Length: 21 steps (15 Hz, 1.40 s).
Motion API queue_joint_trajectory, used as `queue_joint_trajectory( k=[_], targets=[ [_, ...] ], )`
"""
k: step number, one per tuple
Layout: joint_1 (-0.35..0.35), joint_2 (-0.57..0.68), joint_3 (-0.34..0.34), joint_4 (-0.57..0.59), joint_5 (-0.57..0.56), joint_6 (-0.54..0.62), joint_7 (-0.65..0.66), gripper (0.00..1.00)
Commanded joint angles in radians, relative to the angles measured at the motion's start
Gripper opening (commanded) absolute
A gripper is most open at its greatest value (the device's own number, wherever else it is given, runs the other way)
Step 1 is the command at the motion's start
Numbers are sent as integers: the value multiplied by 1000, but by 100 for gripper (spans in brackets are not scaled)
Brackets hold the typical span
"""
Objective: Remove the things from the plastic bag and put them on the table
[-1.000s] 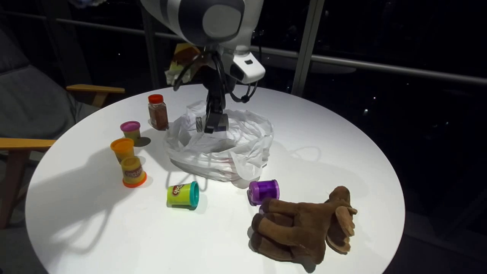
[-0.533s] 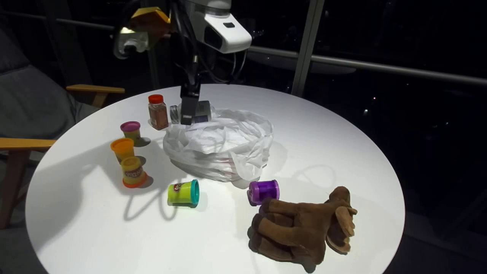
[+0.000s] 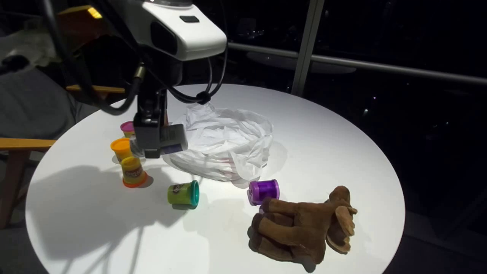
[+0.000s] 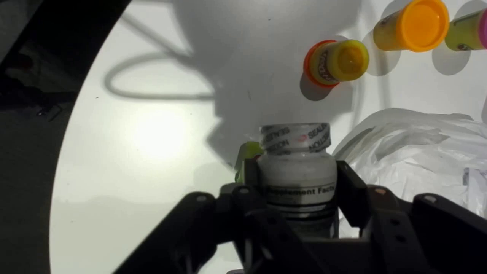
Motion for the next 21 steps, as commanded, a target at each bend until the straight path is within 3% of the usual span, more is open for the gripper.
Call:
queue_joint_trajectory(
  k=[1, 4, 5, 7, 10, 13, 16, 17, 18, 21],
  targets=[
    [-42, -107, 13, -90, -145, 9, 50, 22],
    [-78, -140, 22, -115, -256, -19, 98, 22],
    [-101, 122, 4, 26, -278, 101, 68, 22],
    [-121, 169, 1, 45, -351, 137, 121, 22],
    [-89, 353, -62, 160, -428, 152, 186, 22],
    [-42, 538, -106, 310, -384, 122, 158, 22],
    [-20, 599, -116, 393, -337, 98, 119, 22],
    [-15, 580, -122, 399, -333, 87, 110, 72],
    [-8, 564, -127, 394, -330, 89, 106, 73],
    [23, 471, -162, 339, -354, 88, 111, 95]
  ],
)
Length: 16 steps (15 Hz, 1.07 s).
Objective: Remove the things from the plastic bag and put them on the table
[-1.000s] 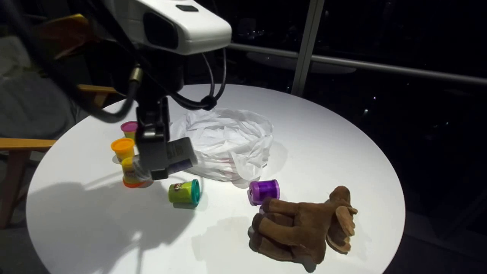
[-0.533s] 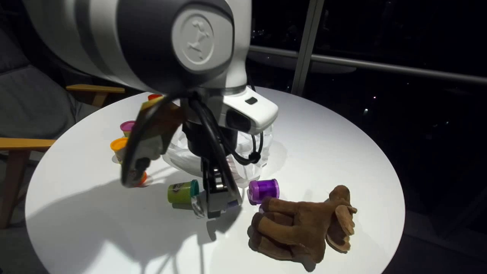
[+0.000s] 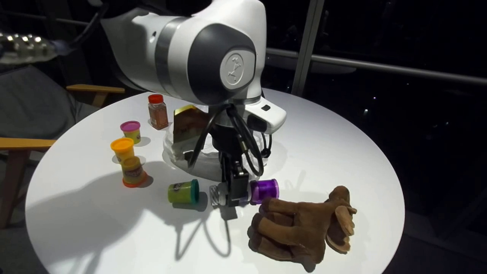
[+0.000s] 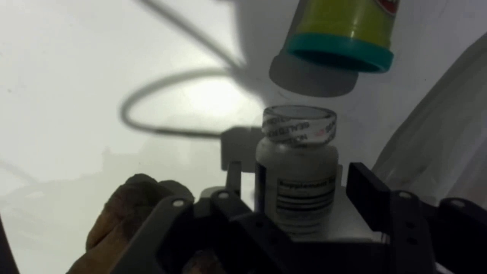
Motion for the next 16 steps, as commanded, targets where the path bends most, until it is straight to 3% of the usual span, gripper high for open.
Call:
queue_joint_trajectory(
  k=[1, 4, 7, 13, 16],
  targets=[
    [56, -127, -60, -61, -13, -26, -14, 100],
    [73, -259, -63, -97, -8, -54, 3, 100],
    [61, -334, 5, -51, 57, -91, -16, 100],
    [47, -173, 122, 186, 313, -64, -51, 100],
    [44, -38, 118, 300, 350, -69, -30, 100]
  ],
)
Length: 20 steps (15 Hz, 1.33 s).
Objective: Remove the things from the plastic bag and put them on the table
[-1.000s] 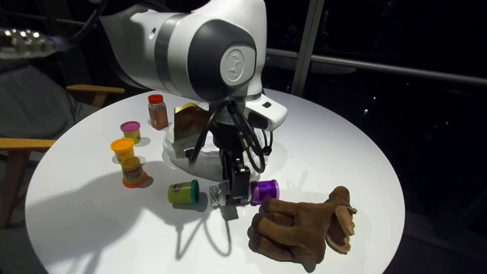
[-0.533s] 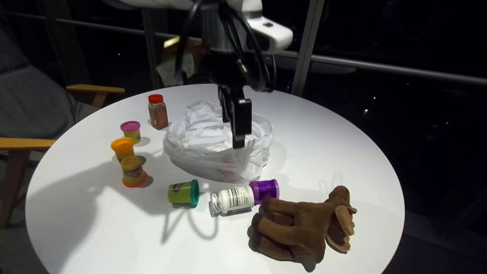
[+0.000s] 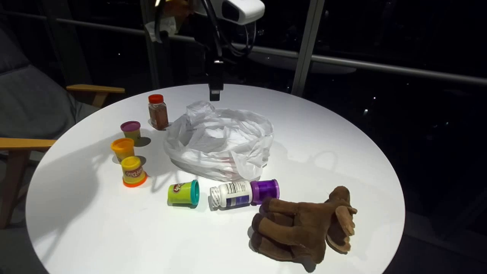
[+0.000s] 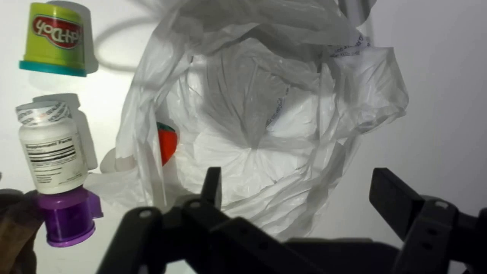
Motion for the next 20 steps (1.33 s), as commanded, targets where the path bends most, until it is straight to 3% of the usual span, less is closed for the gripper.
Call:
queue_joint_trajectory(
  k=[1, 7, 20],
  targets=[
    [-18, 186, 2, 172, 58, -13, -7, 100],
    [-45, 315, -26, 224, 81, -49, 11, 100],
    [-82, 299, -86, 125, 97, -133, 47, 100]
  ],
)
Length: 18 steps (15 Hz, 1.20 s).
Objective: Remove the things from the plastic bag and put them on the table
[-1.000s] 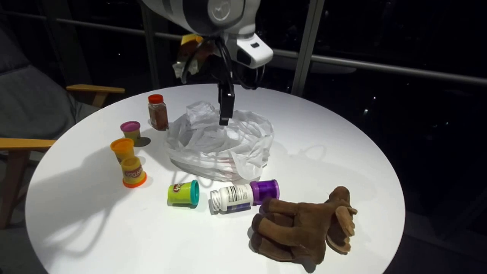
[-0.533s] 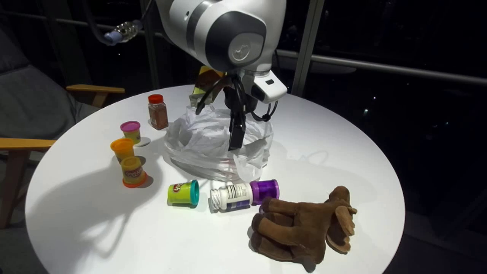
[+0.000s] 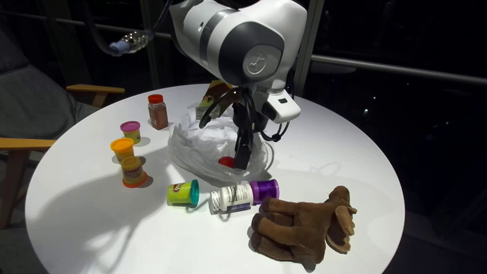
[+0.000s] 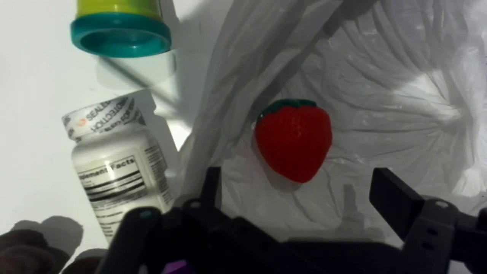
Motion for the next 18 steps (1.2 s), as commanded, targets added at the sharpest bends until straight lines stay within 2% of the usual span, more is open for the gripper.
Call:
queue_joint_trajectory(
  k=[1, 4, 13, 14, 18],
  targets=[
    [-2, -17, 7, -5, 20, -18, 8, 100],
    [0, -9, 14, 15, 23, 1, 6, 100],
    [10, 32, 32, 52, 17, -52, 15, 100],
    [12, 36, 29, 53, 14, -56, 19, 84],
    [18, 40, 14, 49, 3, -53, 37, 49]
  ],
)
